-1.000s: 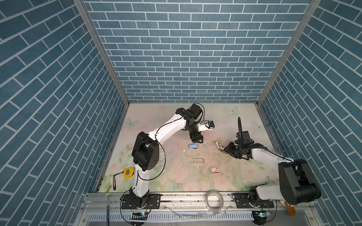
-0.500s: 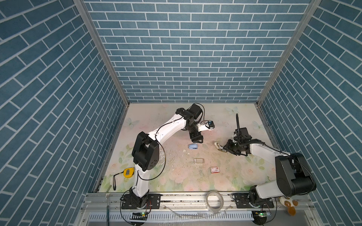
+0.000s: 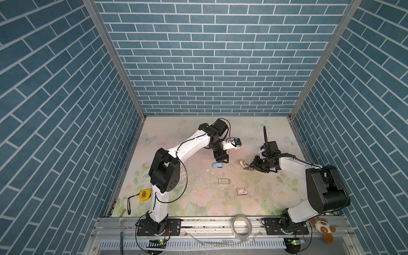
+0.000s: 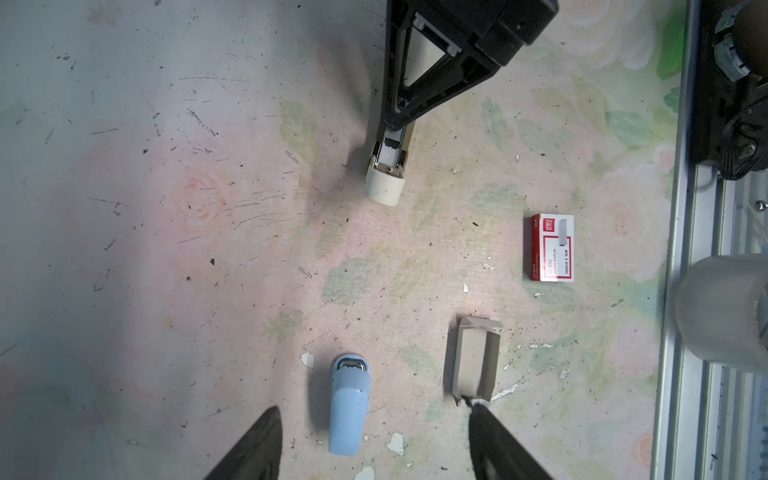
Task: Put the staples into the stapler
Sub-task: 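Grip the open beige stapler's base with the right gripper, then lower the left gripper onto the beige stapler's top end while the right holds it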
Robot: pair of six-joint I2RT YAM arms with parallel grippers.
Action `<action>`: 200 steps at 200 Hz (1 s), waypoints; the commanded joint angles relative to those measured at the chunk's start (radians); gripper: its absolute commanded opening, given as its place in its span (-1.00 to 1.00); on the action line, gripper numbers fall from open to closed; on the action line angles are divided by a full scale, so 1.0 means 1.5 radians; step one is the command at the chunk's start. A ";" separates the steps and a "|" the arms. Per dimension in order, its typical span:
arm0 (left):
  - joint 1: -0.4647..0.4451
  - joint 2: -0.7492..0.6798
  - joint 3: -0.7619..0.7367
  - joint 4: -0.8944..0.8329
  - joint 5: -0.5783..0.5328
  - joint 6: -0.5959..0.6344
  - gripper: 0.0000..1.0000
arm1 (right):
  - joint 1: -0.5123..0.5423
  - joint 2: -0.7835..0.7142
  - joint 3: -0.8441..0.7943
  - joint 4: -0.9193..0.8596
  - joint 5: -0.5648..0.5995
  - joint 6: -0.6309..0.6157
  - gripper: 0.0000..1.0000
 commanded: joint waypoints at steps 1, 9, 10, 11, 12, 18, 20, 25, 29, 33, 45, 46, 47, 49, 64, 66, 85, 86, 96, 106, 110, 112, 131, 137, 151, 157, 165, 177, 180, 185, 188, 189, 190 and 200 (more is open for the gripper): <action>-0.003 0.017 -0.012 0.017 0.026 -0.007 0.45 | 0.002 0.014 0.011 -0.001 -0.028 -0.024 -0.49; -0.006 0.020 -0.013 0.022 0.026 -0.005 0.44 | 0.003 0.019 0.015 -0.001 -0.036 -0.027 -0.49; -0.007 0.020 -0.013 0.022 0.026 -0.004 0.44 | 0.003 0.020 0.016 -0.001 -0.037 -0.027 -0.49; -0.007 0.020 -0.014 0.023 0.025 -0.004 0.44 | 0.003 0.021 0.016 -0.001 -0.038 -0.028 -0.49; -0.008 0.021 -0.014 0.024 0.025 -0.003 0.44 | 0.003 0.021 0.016 -0.001 -0.039 -0.028 -0.49; -0.011 0.023 -0.014 0.026 0.025 -0.002 0.44 | 0.007 0.027 0.020 -0.001 -0.044 -0.030 -0.49; -0.012 0.024 -0.014 0.027 0.024 -0.002 0.44 | 0.007 0.028 0.021 -0.001 -0.045 -0.031 -0.49; -0.015 0.026 -0.013 0.029 0.024 -0.001 0.44 | 0.012 0.033 0.024 -0.003 -0.046 -0.032 -0.49; -0.017 0.028 -0.012 0.030 0.023 -0.001 0.44 | 0.015 0.036 0.027 -0.004 -0.046 -0.034 -0.49; -0.019 0.030 -0.011 0.030 0.023 0.001 0.43 | 0.017 0.039 0.030 -0.006 -0.046 -0.035 -0.49; -0.027 0.037 -0.009 0.033 0.019 0.005 0.43 | 0.026 0.048 0.038 -0.009 -0.049 -0.038 -0.49; -0.027 0.037 -0.009 0.034 0.019 0.006 0.43 | 0.027 0.049 0.038 -0.008 -0.049 -0.038 -0.49; -0.028 0.038 -0.009 0.034 0.018 0.006 0.43 | 0.027 0.050 0.039 -0.009 -0.049 -0.038 -0.49; -0.029 0.039 -0.009 0.035 0.016 0.006 0.43 | 0.029 0.051 0.040 -0.009 -0.049 -0.038 -0.49; -0.038 0.046 -0.007 0.041 0.005 0.010 0.41 | 0.034 0.057 0.044 -0.007 -0.048 -0.037 -0.49; -0.038 0.047 -0.007 0.041 0.004 0.010 0.41 | 0.035 0.058 0.044 -0.006 -0.049 -0.036 -0.49; -0.042 0.055 -0.008 0.052 -0.002 0.012 0.39 | 0.040 0.060 0.044 -0.002 -0.054 -0.033 -0.48; -0.043 0.056 -0.009 0.053 -0.002 0.012 0.39 | 0.040 0.060 0.045 -0.003 -0.054 -0.033 -0.48; -0.045 0.060 -0.008 0.060 -0.010 0.013 0.39 | 0.041 0.057 0.045 -0.001 -0.055 -0.031 -0.46; -0.047 0.064 -0.007 0.067 -0.015 0.013 0.39 | 0.042 0.051 0.044 0.000 -0.052 -0.028 -0.43; -0.047 0.066 -0.005 0.069 -0.016 0.014 0.38 | 0.041 0.046 0.043 0.001 -0.048 -0.026 -0.43; -0.047 0.067 -0.005 0.069 -0.015 0.014 0.38 | 0.041 0.044 0.043 0.001 -0.047 -0.026 -0.42; -0.052 0.079 0.002 0.067 -0.013 0.028 0.36 | 0.040 0.015 0.041 -0.005 -0.025 -0.015 -0.38; -0.054 0.083 0.006 0.068 -0.013 0.034 0.35 | 0.039 0.004 0.040 -0.006 -0.016 -0.010 -0.37; -0.057 0.096 0.017 0.063 -0.018 0.044 0.33 | 0.034 -0.025 0.036 -0.012 0.002 0.000 -0.36; -0.058 0.102 0.026 0.059 -0.019 0.047 0.32 | 0.031 -0.038 0.032 -0.015 0.006 0.005 -0.36; -0.059 0.110 0.036 0.053 -0.018 0.049 0.29 | 0.025 -0.055 0.024 -0.013 0.005 0.010 -0.35; -0.061 0.119 0.050 0.049 -0.015 0.052 0.27 | 0.017 -0.076 0.012 -0.009 -0.002 0.017 -0.36; -0.061 0.121 0.052 0.048 -0.013 0.053 0.26 | 0.016 -0.079 0.010 -0.010 -0.003 0.018 -0.36; -0.062 0.122 0.054 0.049 -0.013 0.055 0.24 | 0.013 -0.084 0.006 -0.012 -0.004 0.019 -0.36; -0.063 0.124 0.056 0.051 -0.014 0.054 0.23 | 0.010 -0.086 0.003 -0.013 -0.004 0.019 -0.37; -0.064 0.125 0.057 0.051 -0.015 0.054 0.23 | 0.010 -0.087 0.003 -0.014 -0.004 0.019 -0.37; -0.064 0.125 0.057 0.051 -0.015 0.054 0.23 | 0.010 -0.087 0.002 -0.014 -0.004 0.019 -0.37; -0.068 0.132 0.064 0.051 -0.023 0.057 0.20 | 0.003 -0.089 -0.006 -0.016 -0.007 0.019 -0.40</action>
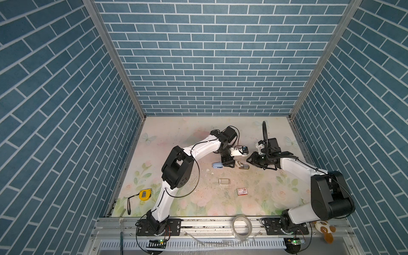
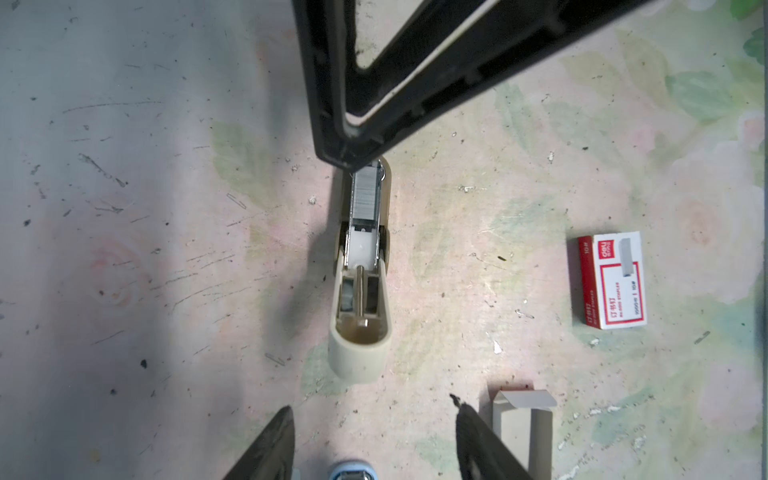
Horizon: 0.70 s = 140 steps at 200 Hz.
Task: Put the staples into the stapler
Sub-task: 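Lower the left gripper onto the beige stapler's top end while the right holds it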
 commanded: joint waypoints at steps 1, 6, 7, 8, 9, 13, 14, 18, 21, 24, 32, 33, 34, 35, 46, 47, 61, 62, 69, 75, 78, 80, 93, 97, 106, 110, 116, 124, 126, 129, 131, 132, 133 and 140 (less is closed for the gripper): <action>-0.011 0.013 0.029 -0.014 -0.005 0.018 0.19 | -0.015 -0.014 -0.027 -0.016 0.007 0.017 -0.40; -0.013 0.017 0.034 -0.016 -0.009 0.019 0.19 | -0.017 -0.014 -0.033 -0.012 0.004 0.017 -0.42; -0.013 0.017 0.036 -0.016 -0.010 0.020 0.18 | -0.018 -0.014 -0.034 -0.011 0.003 0.017 -0.42; -0.014 0.018 0.037 -0.016 -0.011 0.020 0.18 | -0.019 -0.015 -0.035 -0.011 0.002 0.017 -0.43; -0.014 0.019 0.037 -0.017 -0.011 0.020 0.18 | -0.019 -0.015 -0.036 -0.010 0.002 0.017 -0.43; -0.016 0.021 0.041 -0.019 -0.014 0.020 0.16 | -0.021 -0.015 -0.041 -0.005 -0.001 0.018 -0.44; -0.016 0.022 0.042 -0.019 -0.015 0.021 0.16 | -0.022 -0.015 -0.042 -0.005 -0.001 0.019 -0.44; -0.017 0.024 0.045 -0.021 -0.016 0.021 0.16 | -0.023 -0.016 -0.047 0.001 -0.003 0.019 -0.44; -0.019 0.026 0.047 -0.022 -0.016 0.021 0.15 | -0.026 -0.016 -0.050 0.005 -0.005 0.020 -0.45; -0.020 0.027 0.050 -0.024 -0.017 0.022 0.15 | -0.027 -0.017 -0.053 0.009 -0.007 0.021 -0.46; -0.022 0.029 0.053 -0.025 -0.020 0.023 0.12 | -0.033 -0.014 -0.061 0.021 -0.014 0.023 -0.47; -0.022 0.029 0.053 -0.024 -0.021 0.023 0.11 | -0.033 -0.014 -0.062 0.022 -0.015 0.023 -0.47; -0.022 0.030 0.053 -0.025 -0.021 0.024 0.10 | -0.034 -0.014 -0.063 0.024 -0.015 0.023 -0.47; -0.023 0.030 0.053 -0.025 -0.021 0.024 0.09 | -0.035 -0.013 -0.064 0.025 -0.017 0.024 -0.48; -0.026 0.033 0.057 -0.025 -0.027 0.026 0.01 | -0.041 -0.004 -0.069 0.033 -0.024 0.022 -0.49; -0.026 0.033 0.056 -0.025 -0.028 0.026 0.00 | -0.042 -0.003 -0.070 0.033 -0.024 0.022 -0.49; -0.029 0.038 0.063 -0.031 -0.033 0.029 -0.08 | -0.049 0.007 -0.072 0.043 -0.031 0.022 -0.51; -0.029 0.038 0.063 -0.031 -0.033 0.030 -0.08 | -0.049 0.008 -0.072 0.044 -0.031 0.022 -0.52; -0.030 0.041 0.066 -0.034 -0.036 0.033 -0.09 | -0.052 0.012 -0.074 0.050 -0.035 0.022 -0.52; -0.031 0.042 0.065 -0.035 -0.039 0.034 -0.10 | -0.054 0.017 -0.075 0.054 -0.038 0.022 -0.53; -0.031 0.043 0.066 -0.036 -0.040 0.035 -0.10 | -0.054 0.018 -0.074 0.056 -0.039 0.022 -0.53; -0.031 0.043 0.065 -0.036 -0.040 0.035 -0.11 | -0.055 0.019 -0.073 0.056 -0.040 0.022 -0.54; -0.031 0.045 0.064 -0.038 -0.044 0.036 -0.14 | -0.059 0.029 -0.070 0.062 -0.044 0.017 -0.56; -0.032 0.045 0.063 -0.039 -0.043 0.038 -0.16 | -0.060 0.032 -0.069 0.062 -0.045 0.016 -0.56; -0.031 0.047 0.062 -0.040 -0.046 0.040 -0.17 | -0.063 0.042 -0.064 0.064 -0.049 0.013 -0.58; -0.031 0.046 0.061 -0.040 -0.047 0.040 -0.18 | -0.065 0.048 -0.061 0.065 -0.053 0.011 -0.59; -0.031 0.046 0.060 -0.041 -0.048 0.040 -0.18 | -0.066 0.056 -0.058 0.067 -0.058 0.009 -0.60; -0.031 0.046 0.060 -0.041 -0.050 0.041 -0.18 | -0.066 0.064 -0.054 0.072 -0.065 0.008 -0.61; -0.031 0.046 0.059 -0.042 -0.050 0.041 -0.18 | -0.065 0.066 -0.053 0.074 -0.066 0.008 -0.61; -0.031 0.045 0.059 -0.042 -0.051 0.041 -0.18 | -0.066 0.068 -0.052 0.073 -0.067 0.007 -0.61; -0.031 0.045 0.059 -0.042 -0.051 0.040 -0.18 | -0.066 0.070 -0.051 0.073 -0.068 0.007 -0.61; -0.031 0.045 0.059 -0.042 -0.051 0.041 -0.18 | -0.066 0.071 -0.051 0.074 -0.069 0.008 -0.61; -0.031 0.044 0.059 -0.042 -0.051 0.041 -0.18 | -0.066 0.072 -0.050 0.074 -0.069 0.007 -0.61; -0.031 0.043 0.059 -0.042 -0.050 0.041 -0.18 | -0.066 0.077 -0.047 0.074 -0.072 0.005 -0.61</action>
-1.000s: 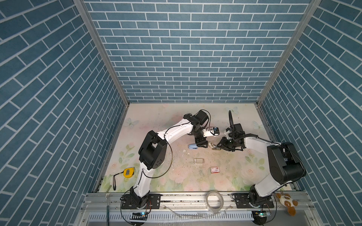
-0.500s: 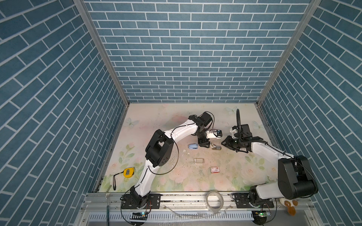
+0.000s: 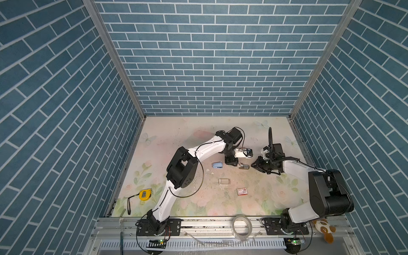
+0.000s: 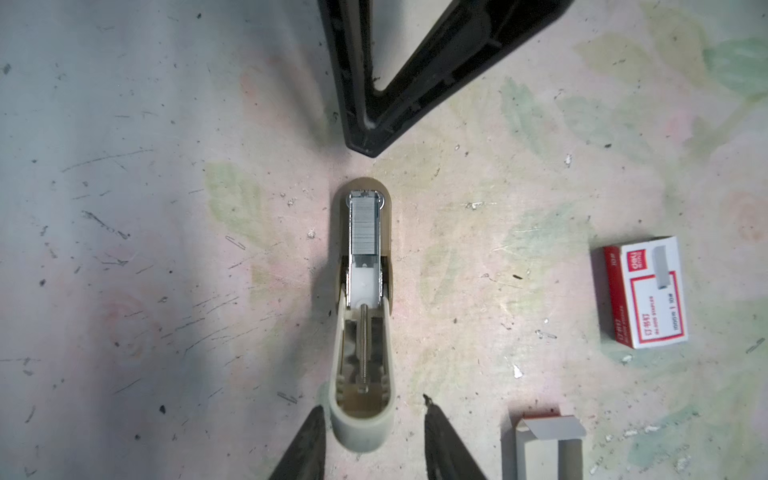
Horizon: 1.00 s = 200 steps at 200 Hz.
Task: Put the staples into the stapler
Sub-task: 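Lower the left gripper onto the beige stapler's top end while the right holds it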
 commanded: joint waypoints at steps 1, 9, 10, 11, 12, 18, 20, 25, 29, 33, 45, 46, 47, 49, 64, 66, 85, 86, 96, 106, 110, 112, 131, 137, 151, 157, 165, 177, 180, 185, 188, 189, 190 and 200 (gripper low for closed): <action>-0.003 0.005 0.006 -0.023 -0.006 0.009 -0.18 | -0.003 0.021 0.022 0.012 -0.026 -0.006 -0.61; -0.003 0.004 0.005 -0.022 -0.005 0.009 -0.18 | -0.003 0.026 0.025 0.014 -0.029 -0.007 -0.62; -0.003 0.004 0.005 -0.021 -0.004 0.009 -0.18 | -0.003 0.027 0.025 0.014 -0.029 -0.008 -0.62; -0.003 0.004 0.005 -0.021 -0.004 0.009 -0.18 | -0.003 0.027 0.025 0.015 -0.031 -0.008 -0.62; -0.003 0.004 0.005 -0.021 -0.005 0.009 -0.18 | -0.004 0.027 0.025 0.015 -0.032 -0.008 -0.62; -0.003 0.004 0.006 -0.020 -0.005 0.009 -0.18 | -0.004 0.030 0.026 0.016 -0.036 -0.009 -0.62; -0.003 0.004 0.006 -0.020 -0.006 0.009 -0.18 | -0.004 0.031 0.026 0.017 -0.037 -0.010 -0.62; -0.003 0.005 0.007 -0.019 -0.005 0.009 -0.18 | -0.003 0.033 0.027 0.016 -0.040 -0.011 -0.62; -0.003 0.006 0.008 -0.019 -0.004 0.009 -0.19 | -0.004 0.034 0.028 0.016 -0.042 -0.012 -0.62; -0.003 0.007 0.009 -0.019 -0.004 0.009 -0.20 | -0.004 0.036 0.028 0.016 -0.044 -0.012 -0.62; -0.003 0.009 0.012 -0.019 -0.002 0.008 -0.23 | -0.003 0.042 0.031 0.014 -0.047 -0.016 -0.62; -0.003 0.009 0.012 -0.019 -0.002 0.008 -0.23 | -0.004 0.042 0.031 0.014 -0.047 -0.016 -0.62; -0.003 0.010 0.013 -0.019 -0.002 0.008 -0.24 | -0.004 0.043 0.031 0.014 -0.048 -0.016 -0.62; -0.003 0.010 0.013 -0.020 -0.001 0.008 -0.25 | -0.004 0.044 0.033 0.013 -0.048 -0.017 -0.62; -0.004 0.014 0.021 -0.024 0.004 0.009 -0.31 | -0.004 0.053 0.035 0.010 -0.050 -0.019 -0.63; -0.004 0.015 0.021 -0.025 0.004 0.009 -0.31 | -0.004 0.054 0.035 0.010 -0.050 -0.019 -0.63; -0.004 0.017 0.027 -0.027 0.007 0.008 -0.36 | -0.004 0.064 0.037 0.013 -0.056 -0.021 -0.63; -0.004 0.017 0.027 -0.028 0.008 0.008 -0.36 | -0.004 0.065 0.037 0.013 -0.056 -0.021 -0.63; -0.005 0.018 0.028 -0.027 0.010 0.008 -0.40 | -0.004 0.068 0.037 0.014 -0.058 -0.022 -0.64; -0.005 0.019 0.029 -0.029 0.011 0.007 -0.43 | -0.004 0.072 0.038 0.013 -0.058 -0.022 -0.64; -0.005 0.020 0.030 -0.030 0.010 0.009 -0.43 | -0.004 0.074 0.038 0.012 -0.058 -0.023 -0.65; -0.005 0.021 0.031 -0.030 0.011 0.009 -0.44 | -0.004 0.074 0.038 0.013 -0.058 -0.023 -0.65; -0.005 0.022 0.032 -0.031 0.014 0.010 -0.50 | -0.004 0.079 0.037 0.012 -0.058 -0.025 -0.67; -0.006 0.022 0.033 -0.030 0.015 0.010 -0.51 | -0.004 0.080 0.038 0.012 -0.057 -0.027 -0.67; -0.007 0.023 0.036 -0.032 0.017 0.011 -0.54 | -0.004 0.084 0.039 0.010 -0.057 -0.029 -0.69; -0.007 0.024 0.038 -0.032 0.016 0.011 -0.54 | -0.004 0.086 0.040 0.009 -0.057 -0.030 -0.70; -0.008 0.026 0.041 -0.033 0.016 0.011 -0.55 | -0.004 0.088 0.041 0.008 -0.058 -0.031 -0.70; -0.008 0.030 0.047 -0.034 0.016 0.011 -0.55 | -0.003 0.090 0.040 0.007 -0.058 -0.034 -0.71; -0.008 0.030 0.048 -0.034 0.016 0.010 -0.56 | -0.004 0.091 0.041 0.005 -0.058 -0.035 -0.71; -0.009 0.032 0.051 -0.036 0.016 0.010 -0.57 | -0.004 0.091 0.041 0.004 -0.058 -0.037 -0.72; -0.009 0.033 0.052 -0.036 0.017 0.010 -0.57 | -0.004 0.091 0.041 0.003 -0.057 -0.037 -0.72; -0.009 0.034 0.052 -0.036 0.017 0.010 -0.57 | -0.004 0.091 0.041 0.004 -0.058 -0.037 -0.72; -0.009 0.034 0.053 -0.036 0.017 0.010 -0.57 | -0.004 0.091 0.041 0.004 -0.058 -0.037 -0.72; -0.010 0.036 0.057 -0.037 0.018 0.008 -0.57 | -0.003 0.092 0.041 0.003 -0.058 -0.037 -0.74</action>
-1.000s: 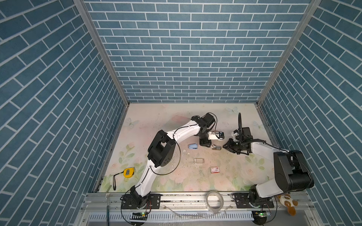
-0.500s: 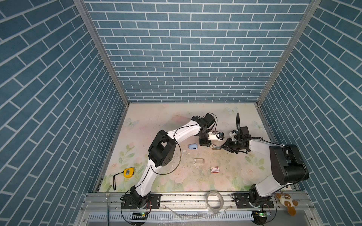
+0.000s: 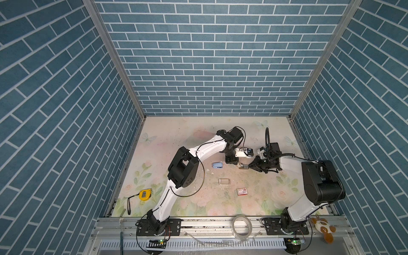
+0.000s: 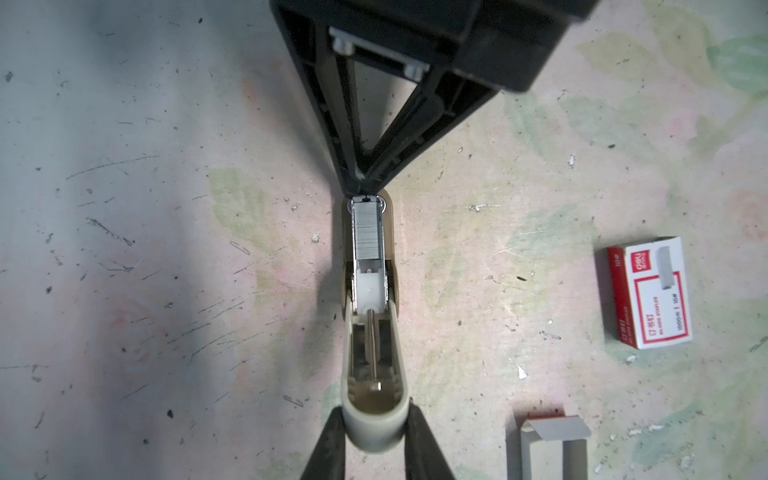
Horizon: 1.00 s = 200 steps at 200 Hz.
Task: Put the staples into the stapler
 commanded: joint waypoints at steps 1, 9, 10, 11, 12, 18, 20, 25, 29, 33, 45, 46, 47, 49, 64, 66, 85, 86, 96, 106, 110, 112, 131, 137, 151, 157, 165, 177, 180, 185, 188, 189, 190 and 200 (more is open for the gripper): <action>-0.009 0.021 0.020 -0.014 0.016 0.002 -0.57 | -0.002 0.014 0.007 -0.014 0.004 -0.030 -0.74; -0.011 0.022 0.022 -0.014 0.018 0.002 -0.57 | -0.002 0.013 0.007 -0.014 0.003 -0.030 -0.75; -0.011 0.022 0.022 -0.014 0.018 0.002 -0.57 | -0.002 0.013 0.007 -0.015 0.003 -0.030 -0.75; -0.011 0.022 0.022 -0.014 0.017 0.002 -0.57 | -0.002 0.013 0.007 -0.015 0.003 -0.030 -0.75; -0.011 0.022 0.022 -0.014 0.018 0.002 -0.57 | -0.002 0.013 0.006 -0.015 0.003 -0.030 -0.75; -0.012 0.022 0.023 -0.013 0.018 0.000 -0.57 | -0.002 0.013 0.006 -0.014 0.002 -0.030 -0.75; -0.012 0.022 0.024 -0.014 0.018 0.000 -0.58 | -0.002 0.013 0.006 -0.014 0.002 -0.030 -0.76; -0.013 0.023 0.025 -0.012 0.020 0.001 -0.57 | -0.002 0.012 0.005 -0.014 0.003 -0.030 -0.76; -0.014 0.024 0.025 -0.012 0.020 0.000 -0.58 | -0.003 0.013 0.005 -0.014 0.002 -0.030 -0.76; -0.015 0.024 0.026 -0.010 0.019 0.000 -0.57 | -0.003 0.012 0.004 -0.014 0.002 -0.030 -0.76; -0.018 0.027 0.029 -0.011 0.020 -0.001 -0.57 | -0.002 0.010 0.003 -0.014 0.003 -0.030 -0.76; -0.018 0.026 0.029 -0.011 0.021 -0.001 -0.57 | -0.002 0.010 0.003 -0.014 0.003 -0.030 -0.76; -0.018 0.027 0.029 -0.011 0.021 -0.001 -0.57 | -0.002 0.010 0.003 -0.014 0.003 -0.030 -0.76; -0.018 0.027 0.030 -0.010 0.021 -0.001 -0.57 | -0.002 0.010 0.003 -0.014 0.003 -0.030 -0.77; -0.021 0.031 0.036 -0.009 0.020 -0.003 -0.57 | -0.002 0.009 0.002 -0.014 0.003 -0.030 -0.77; -0.021 0.031 0.036 -0.009 0.020 -0.003 -0.57 | -0.002 0.009 0.001 -0.013 0.004 -0.030 -0.77; -0.024 0.040 0.050 -0.013 0.020 -0.007 -0.57 | -0.003 0.011 -0.001 -0.009 0.003 -0.029 -0.77; -0.024 0.041 0.051 -0.014 0.019 -0.007 -0.57 | -0.003 0.011 -0.001 -0.009 0.003 -0.029 -0.77; -0.026 0.044 0.056 -0.015 0.021 -0.010 -0.57 | -0.002 0.011 -0.001 -0.007 0.003 -0.028 -0.77; -0.027 0.048 0.063 -0.015 0.022 -0.012 -0.57 | -0.003 0.011 -0.003 -0.004 0.003 -0.026 -0.77; -0.028 0.049 0.065 -0.016 0.023 -0.012 -0.56 | -0.002 0.011 -0.004 -0.002 0.003 -0.025 -0.77; -0.029 0.050 0.067 -0.016 0.022 -0.012 -0.57 | -0.003 0.011 -0.005 -0.002 0.002 -0.025 -0.77; -0.033 0.057 0.077 -0.019 0.022 -0.013 -0.56 | -0.002 0.010 -0.010 0.010 0.000 -0.018 -0.77; -0.034 0.059 0.080 -0.019 0.020 -0.013 -0.56 | -0.003 0.010 -0.011 0.013 -0.001 -0.017 -0.77; -0.036 0.065 0.086 -0.022 0.020 -0.014 -0.56 | -0.002 0.009 -0.014 0.021 -0.001 -0.013 -0.77; -0.037 0.067 0.088 -0.023 0.020 -0.014 -0.56 | -0.003 0.009 -0.017 0.024 0.000 -0.011 -0.77; -0.038 0.070 0.091 -0.024 0.019 -0.015 -0.55 | -0.002 0.009 -0.019 0.030 -0.002 -0.008 -0.77; -0.040 0.074 0.094 -0.024 0.017 -0.016 -0.55 | -0.003 0.010 -0.025 0.040 -0.002 -0.002 -0.77; -0.041 0.075 0.095 -0.024 0.017 -0.016 -0.55 | -0.003 0.010 -0.026 0.042 -0.003 0.000 -0.77; -0.042 0.076 0.094 -0.023 0.018 -0.016 -0.55 | -0.002 0.009 -0.027 0.046 -0.003 0.002 -0.77; -0.042 0.077 0.096 -0.024 0.017 -0.015 -0.55 | -0.002 0.009 -0.029 0.048 -0.003 0.004 -0.77; -0.043 0.077 0.096 -0.024 0.017 -0.016 -0.55 | -0.002 0.009 -0.028 0.048 -0.003 0.004 -0.77; -0.043 0.078 0.096 -0.024 0.016 -0.016 -0.55 | -0.003 0.009 -0.029 0.050 -0.002 0.005 -0.77; -0.045 0.079 0.097 -0.023 0.016 -0.017 -0.55 | -0.002 0.009 -0.032 0.055 -0.002 0.009 -0.77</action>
